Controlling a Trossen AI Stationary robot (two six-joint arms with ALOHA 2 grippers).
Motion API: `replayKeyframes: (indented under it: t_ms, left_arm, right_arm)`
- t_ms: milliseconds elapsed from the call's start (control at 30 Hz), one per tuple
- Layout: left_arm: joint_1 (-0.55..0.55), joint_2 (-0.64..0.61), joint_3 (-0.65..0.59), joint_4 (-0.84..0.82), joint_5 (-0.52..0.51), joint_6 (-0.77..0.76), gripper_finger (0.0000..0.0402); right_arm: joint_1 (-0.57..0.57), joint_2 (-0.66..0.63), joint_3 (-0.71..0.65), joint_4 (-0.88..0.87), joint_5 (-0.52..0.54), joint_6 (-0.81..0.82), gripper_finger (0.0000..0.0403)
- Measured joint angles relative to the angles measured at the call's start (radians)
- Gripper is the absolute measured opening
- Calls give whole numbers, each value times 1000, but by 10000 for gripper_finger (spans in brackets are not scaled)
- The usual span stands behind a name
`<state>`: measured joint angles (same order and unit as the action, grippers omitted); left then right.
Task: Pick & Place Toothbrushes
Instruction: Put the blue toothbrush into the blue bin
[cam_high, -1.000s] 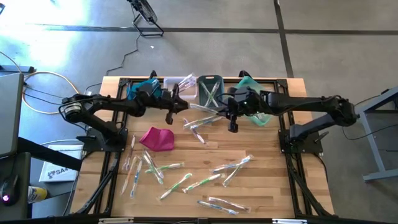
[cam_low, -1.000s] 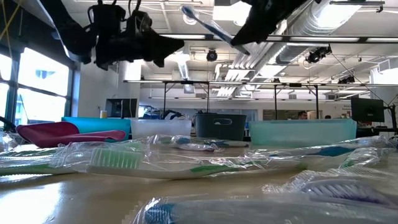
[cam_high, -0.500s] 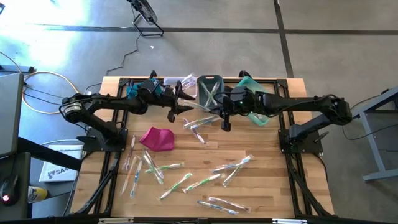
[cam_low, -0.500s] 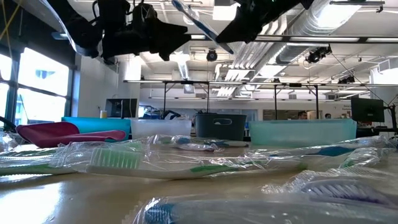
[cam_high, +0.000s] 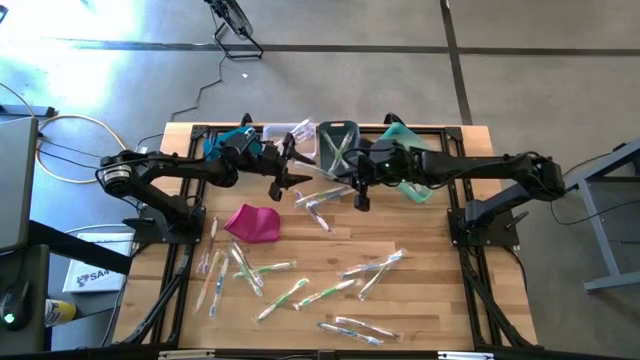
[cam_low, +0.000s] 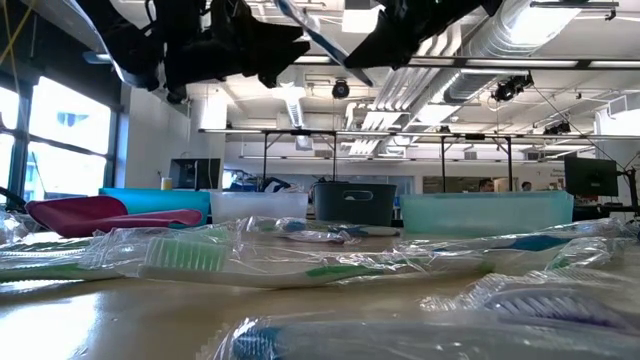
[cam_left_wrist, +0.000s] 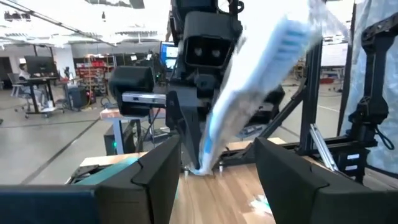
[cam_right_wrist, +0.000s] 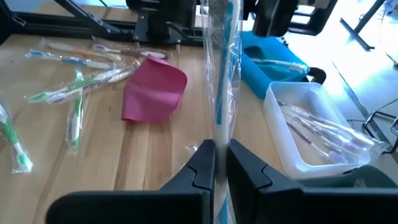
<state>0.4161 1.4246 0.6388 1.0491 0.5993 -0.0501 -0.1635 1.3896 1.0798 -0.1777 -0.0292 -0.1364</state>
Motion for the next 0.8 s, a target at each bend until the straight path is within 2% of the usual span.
replayKeyframes:
  t_ms: [300, 433, 800]
  left_arm:
    - [-41, 0, 22, -5, -47, 1, 200]
    - [-76, 0, 33, -4, -45, 51, 200]
    - [-76, 0, 34, -73, -86, 70, 200]
  right_arm:
    - [0, 41, 0, 0, 1, 5, 14]
    - [0, 44, 0, -1, 3, 2, 14]
    - [0, 44, 0, 3, 6, 4, 14]
